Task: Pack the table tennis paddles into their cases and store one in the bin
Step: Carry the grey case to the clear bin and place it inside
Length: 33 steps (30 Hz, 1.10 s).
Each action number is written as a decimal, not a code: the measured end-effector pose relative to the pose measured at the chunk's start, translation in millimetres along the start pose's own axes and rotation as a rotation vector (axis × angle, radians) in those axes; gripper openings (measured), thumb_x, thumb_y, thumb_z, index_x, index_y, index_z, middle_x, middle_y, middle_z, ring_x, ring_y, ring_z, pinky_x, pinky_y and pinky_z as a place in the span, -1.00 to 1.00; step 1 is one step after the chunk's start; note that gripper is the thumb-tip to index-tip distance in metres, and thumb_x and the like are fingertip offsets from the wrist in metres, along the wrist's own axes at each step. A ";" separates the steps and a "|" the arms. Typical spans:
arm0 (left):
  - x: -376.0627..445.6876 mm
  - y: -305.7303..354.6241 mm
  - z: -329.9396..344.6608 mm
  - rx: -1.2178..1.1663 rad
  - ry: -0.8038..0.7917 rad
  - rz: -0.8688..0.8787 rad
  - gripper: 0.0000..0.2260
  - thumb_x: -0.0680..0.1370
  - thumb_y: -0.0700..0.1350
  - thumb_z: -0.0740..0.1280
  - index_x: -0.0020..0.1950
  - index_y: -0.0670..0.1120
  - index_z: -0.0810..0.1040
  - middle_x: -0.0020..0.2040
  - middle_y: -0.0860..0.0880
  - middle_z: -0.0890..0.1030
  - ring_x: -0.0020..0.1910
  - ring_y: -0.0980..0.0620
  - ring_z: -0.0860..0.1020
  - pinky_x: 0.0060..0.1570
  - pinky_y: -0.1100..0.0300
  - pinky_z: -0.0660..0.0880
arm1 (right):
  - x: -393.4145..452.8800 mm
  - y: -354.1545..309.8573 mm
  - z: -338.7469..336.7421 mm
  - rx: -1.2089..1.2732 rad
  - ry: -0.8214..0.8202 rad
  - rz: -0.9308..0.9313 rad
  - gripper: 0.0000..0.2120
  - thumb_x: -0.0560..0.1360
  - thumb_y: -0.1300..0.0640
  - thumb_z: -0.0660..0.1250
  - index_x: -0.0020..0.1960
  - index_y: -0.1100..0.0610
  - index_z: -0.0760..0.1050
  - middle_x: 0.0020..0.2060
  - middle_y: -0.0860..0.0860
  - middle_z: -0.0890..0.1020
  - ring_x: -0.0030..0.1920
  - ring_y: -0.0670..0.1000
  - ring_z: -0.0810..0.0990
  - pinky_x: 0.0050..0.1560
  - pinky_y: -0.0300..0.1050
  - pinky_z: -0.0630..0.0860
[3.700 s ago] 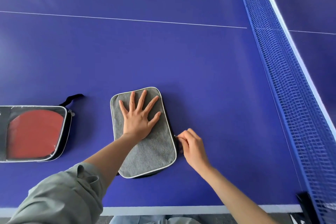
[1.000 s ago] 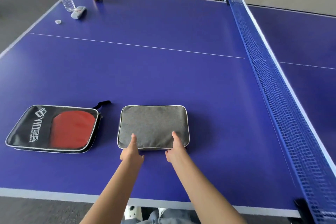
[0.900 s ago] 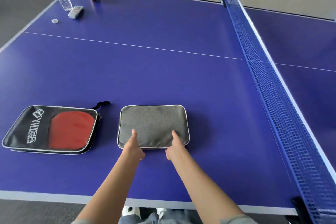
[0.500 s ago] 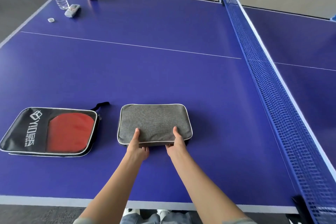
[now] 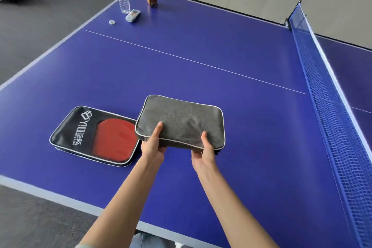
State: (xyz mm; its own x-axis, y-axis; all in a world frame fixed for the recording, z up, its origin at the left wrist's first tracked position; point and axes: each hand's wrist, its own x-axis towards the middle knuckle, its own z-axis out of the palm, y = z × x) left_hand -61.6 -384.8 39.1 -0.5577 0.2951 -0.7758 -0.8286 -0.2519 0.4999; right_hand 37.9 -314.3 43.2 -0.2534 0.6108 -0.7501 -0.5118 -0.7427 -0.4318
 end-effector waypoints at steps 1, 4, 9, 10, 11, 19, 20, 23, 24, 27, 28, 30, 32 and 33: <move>4.9 13.0 -5.7 0.009 0.008 0.036 -0.47 0.37 -0.12 0.53 0.30 -0.11 0.46 0.20 -0.07 0.60 0.14 -0.05 0.59 0.05 -0.01 0.57 | -2.6 12.0 7.9 0.010 -0.027 -0.003 -0.57 0.45 0.21 0.42 0.30 0.19 0.47 0.20 0.10 0.60 0.19 0.08 0.59 0.18 -0.05 0.54; 22.2 58.0 -28.7 0.003 0.017 0.069 -0.43 0.34 -0.12 0.55 0.30 -0.09 0.45 0.18 -0.07 0.61 0.13 -0.07 0.60 0.09 -0.04 0.57 | -9.7 56.3 31.8 0.049 -0.055 0.016 -0.62 0.45 0.22 0.42 0.25 0.17 0.50 0.11 0.07 0.65 0.05 0.03 0.64 0.05 -0.12 0.56; 60.1 137.8 -86.7 0.109 0.018 0.060 -0.46 0.38 -0.10 0.52 0.32 -0.11 0.45 0.21 -0.10 0.60 0.16 -0.07 0.58 0.07 0.00 0.56 | -24.7 151.0 73.4 0.121 -0.065 0.078 -0.76 0.46 0.21 0.41 0.12 0.19 0.56 -0.11 0.06 0.71 -0.14 0.01 0.69 -0.15 -0.13 0.62; 65.2 153.1 -98.6 0.140 0.021 0.050 -0.46 0.38 -0.08 0.52 0.31 -0.11 0.45 0.21 -0.09 0.60 0.15 -0.06 0.58 0.03 0.02 0.57 | -29.8 169.6 81.0 0.142 -0.046 0.078 -0.74 0.45 0.21 0.42 0.13 0.19 0.56 -0.08 0.06 0.70 -0.12 0.01 0.68 -0.11 -0.13 0.62; 68.7 166.9 -112.5 0.164 0.027 0.037 -0.46 0.38 -0.07 0.52 0.31 -0.11 0.45 0.20 -0.08 0.60 0.13 -0.05 0.59 -0.02 0.04 0.58 | -34.6 187.5 87.3 0.154 -0.017 0.073 -0.70 0.44 0.22 0.43 0.16 0.19 0.55 -0.03 0.07 0.69 -0.07 0.02 0.67 -0.04 -0.12 0.60; 88.8 227.6 -187.6 0.310 0.012 -0.068 -0.46 0.39 -0.06 0.52 0.30 -0.15 0.45 0.21 -0.09 0.58 0.12 -0.06 0.59 -0.03 0.09 0.57 | -50.0 271.6 102.0 0.160 0.116 0.015 -0.56 0.40 0.24 0.47 0.26 0.18 0.50 0.02 0.07 0.67 -0.06 0.02 0.66 -0.18 -0.13 0.65; 90.0 226.5 -193.1 0.341 0.031 -0.081 -0.46 0.38 -0.05 0.52 0.29 -0.15 0.45 0.21 -0.09 0.58 0.12 -0.06 0.59 0.05 0.09 0.56 | -50.2 273.7 98.0 0.128 0.125 0.023 -0.56 0.40 0.24 0.47 0.26 0.19 0.50 0.04 0.07 0.66 -0.03 0.03 0.65 -0.09 -0.12 0.63; 91.4 219.1 -206.4 0.415 0.078 -0.125 -0.47 0.35 -0.02 0.55 0.22 -0.19 0.50 0.19 -0.12 0.59 -0.01 -0.05 0.61 0.08 0.12 0.56 | -45.6 275.1 86.0 0.006 0.189 0.013 -0.52 0.38 0.24 0.49 0.27 0.22 0.48 0.15 0.10 0.62 0.09 0.07 0.62 0.07 -0.08 0.56; 91.5 216.6 -209.0 0.437 0.087 -0.114 -0.48 0.33 -0.01 0.55 0.19 -0.20 0.52 0.17 -0.12 0.60 -0.09 -0.04 0.62 0.02 0.15 0.57 | -44.6 274.2 81.8 -0.031 0.222 0.012 -0.50 0.36 0.24 0.51 0.26 0.23 0.48 0.16 0.10 0.61 0.11 0.08 0.61 0.11 -0.06 0.55; 93.1 216.1 -210.8 0.542 0.114 -0.040 -0.50 0.31 0.04 0.56 0.13 -0.18 0.55 0.10 -0.11 0.62 -0.10 -0.07 0.65 -0.25 0.25 0.55 | -41.1 270.9 76.2 -0.127 0.278 -0.005 -0.54 0.33 0.23 0.54 0.18 0.26 0.49 0.13 0.10 0.61 0.10 0.09 0.59 0.13 -0.04 0.53; 94.3 216.8 -210.5 0.571 0.107 -0.026 -0.49 0.31 0.06 0.56 0.13 -0.17 0.55 0.08 -0.11 0.62 -0.07 -0.09 0.65 -0.29 0.26 0.55 | -39.6 270.7 73.8 -0.153 0.297 -0.016 -0.60 0.32 0.22 0.55 0.10 0.26 0.50 0.09 0.10 0.60 0.05 0.08 0.60 0.10 -0.05 0.54; 96.0 216.6 -210.5 0.652 0.095 0.010 -0.44 0.31 0.12 0.54 0.17 -0.17 0.53 0.06 -0.13 0.62 -0.07 -0.10 0.64 -0.29 0.19 0.58 | -39.5 272.0 70.7 -0.224 0.330 -0.029 -0.68 0.30 0.18 0.57 -0.09 0.24 0.48 0.02 0.12 0.58 -0.06 0.07 0.60 0.08 -0.03 0.58; 93.9 215.8 -209.1 0.746 0.149 0.039 -0.31 0.27 0.18 0.54 0.22 -0.20 0.45 0.06 -0.14 0.58 -0.18 -0.04 0.59 -0.16 0.07 0.59 | -41.3 273.9 69.0 -0.325 0.358 -0.054 -0.66 0.29 0.11 0.58 -0.15 0.23 0.47 -0.04 0.11 0.57 -0.15 0.06 0.62 0.01 -0.01 0.62; 93.7 215.5 -209.4 0.743 0.199 0.015 -0.21 0.23 0.21 0.55 0.25 -0.22 0.38 0.08 -0.14 0.54 -0.19 -0.01 0.55 -0.10 0.05 0.57 | -42.9 274.7 67.5 -0.379 0.370 -0.063 -0.65 0.29 0.08 0.58 -0.15 0.24 0.48 -0.07 0.11 0.59 -0.17 0.07 0.64 -0.08 -0.03 0.64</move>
State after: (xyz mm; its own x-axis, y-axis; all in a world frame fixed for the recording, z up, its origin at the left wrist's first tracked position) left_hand -282.4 -604.4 -6.5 -0.6079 0.1077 -0.7867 -0.6750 0.4515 0.5835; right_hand -147.3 -526.0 -9.5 0.1091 0.5704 -0.8141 -0.1673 -0.7967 -0.5807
